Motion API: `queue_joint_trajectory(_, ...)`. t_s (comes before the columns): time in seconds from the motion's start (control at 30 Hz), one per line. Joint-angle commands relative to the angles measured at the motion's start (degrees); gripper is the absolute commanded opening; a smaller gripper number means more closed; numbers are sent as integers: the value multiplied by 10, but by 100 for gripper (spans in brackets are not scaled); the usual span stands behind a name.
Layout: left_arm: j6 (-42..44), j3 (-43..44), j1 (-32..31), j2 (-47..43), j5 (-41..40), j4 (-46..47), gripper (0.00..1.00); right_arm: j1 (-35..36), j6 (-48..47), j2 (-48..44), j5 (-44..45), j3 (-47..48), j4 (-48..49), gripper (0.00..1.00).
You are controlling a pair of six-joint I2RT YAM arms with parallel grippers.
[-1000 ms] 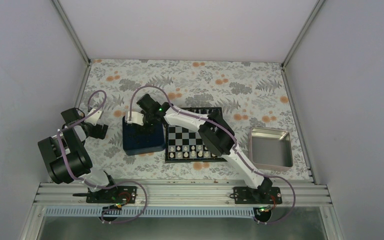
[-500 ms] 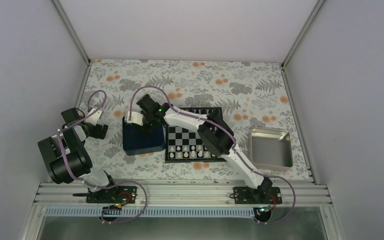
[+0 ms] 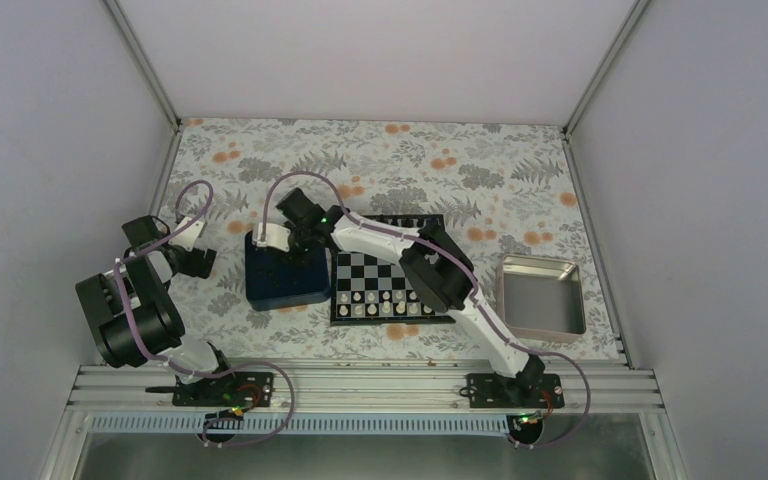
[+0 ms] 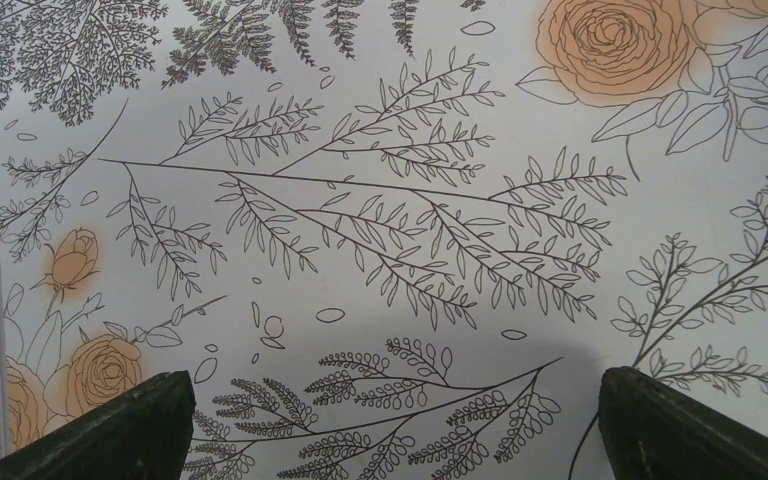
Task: Set up the chess pieces on the board
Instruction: Pick up the chess piece from the storage box, then place the chess piece on the chessboard.
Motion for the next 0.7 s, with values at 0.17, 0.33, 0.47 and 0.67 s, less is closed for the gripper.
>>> queue_joint_trajectory(0.17, 14, -10, 2, 4, 2, -23, 100, -35, 10, -176, -27, -77, -35, 4)
queue_joint_trajectory(0.33, 14, -10, 2, 4, 2, -24, 100, -72, 10, -261, -21, -134, -67, 4)
queue_joint_trajectory(0.47, 12, -9, 2, 3, 2, -24, 100, -113, 10, -327, -13, -216, -58, 4)
queue_joint_trajectory(0.67, 11, -8, 2, 3, 7, -26, 100, -182, 12, -381, -36, -317, -40, 4)
